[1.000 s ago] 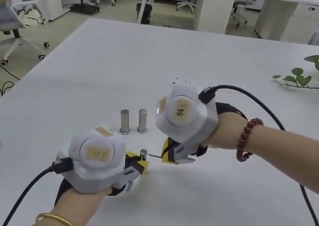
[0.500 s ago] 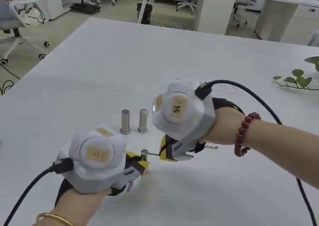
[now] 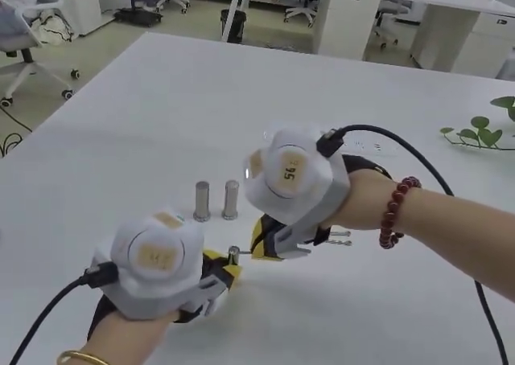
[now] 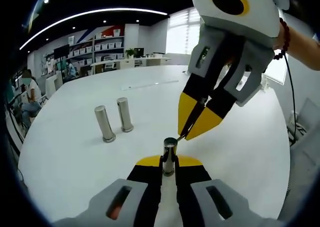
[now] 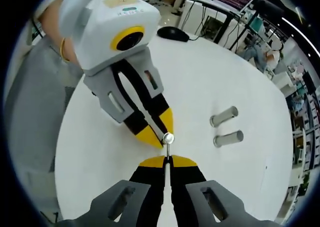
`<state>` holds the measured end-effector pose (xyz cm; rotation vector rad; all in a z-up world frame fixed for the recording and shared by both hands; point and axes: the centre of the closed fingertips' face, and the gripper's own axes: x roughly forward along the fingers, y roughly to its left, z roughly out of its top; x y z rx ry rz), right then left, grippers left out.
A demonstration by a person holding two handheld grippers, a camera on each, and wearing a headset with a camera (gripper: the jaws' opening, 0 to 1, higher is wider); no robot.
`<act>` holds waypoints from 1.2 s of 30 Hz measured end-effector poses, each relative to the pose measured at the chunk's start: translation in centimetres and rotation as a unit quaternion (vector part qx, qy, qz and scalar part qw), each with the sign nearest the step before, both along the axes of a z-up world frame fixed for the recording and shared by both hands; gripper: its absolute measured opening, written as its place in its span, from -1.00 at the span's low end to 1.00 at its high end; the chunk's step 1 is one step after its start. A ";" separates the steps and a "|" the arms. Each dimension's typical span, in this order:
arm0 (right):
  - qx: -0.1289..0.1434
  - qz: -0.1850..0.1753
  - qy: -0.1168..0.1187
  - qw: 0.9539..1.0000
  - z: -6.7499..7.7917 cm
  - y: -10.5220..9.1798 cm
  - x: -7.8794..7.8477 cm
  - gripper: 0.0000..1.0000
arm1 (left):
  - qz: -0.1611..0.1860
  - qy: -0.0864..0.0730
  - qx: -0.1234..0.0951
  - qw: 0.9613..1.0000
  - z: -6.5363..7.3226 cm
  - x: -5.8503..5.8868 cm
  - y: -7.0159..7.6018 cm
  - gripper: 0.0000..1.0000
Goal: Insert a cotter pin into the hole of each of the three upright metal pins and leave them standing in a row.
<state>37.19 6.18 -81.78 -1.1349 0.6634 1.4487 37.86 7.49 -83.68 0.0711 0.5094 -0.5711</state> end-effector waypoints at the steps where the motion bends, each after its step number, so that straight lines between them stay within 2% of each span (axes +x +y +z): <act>1: 0.001 0.001 0.001 1.000 0.0 0.1 0.0 -0.93 | 0.000 0.000 0.000 1.000 0.0 0.0 0.0 -0.85; 10: 0.009 0.003 0.005 1.000 0.0 0.7 -0.1 -0.93 | 0.001 0.000 -0.001 1.000 0.0 0.0 0.0 -0.85; 15: 0.020 -0.018 0.020 0.999 0.0 0.8 -0.1 -0.92 | 0.003 0.002 -0.003 1.000 -0.1 0.0 0.0 -0.85; 20: 0.032 -0.038 0.034 0.998 0.1 0.8 -0.1 -0.92 | 0.008 0.009 -0.015 1.000 -0.3 0.0 0.0 -0.85; 24: 0.047 -0.063 0.049 0.996 0.2 1.1 -0.2 -0.92 | 0.011 0.014 -0.018 1.000 -0.4 0.0 0.0 -0.84; 30: 0.052 -0.081 0.058 0.994 0.1 1.1 -0.2 -0.91 | 0.011 0.015 -0.015 1.000 -0.6 0.0 -0.1 -0.84; 33: 0.062 -0.102 0.070 0.990 0.1 1.1 -0.2 -0.91 | 0.010 0.015 -0.013 1.000 -0.7 0.0 -0.1 -0.84; 36: 0.070 -0.104 0.073 0.989 0.2 1.0 -0.4 -0.81 | 0.010 0.015 -0.014 1.000 -0.7 0.1 -0.1 -0.85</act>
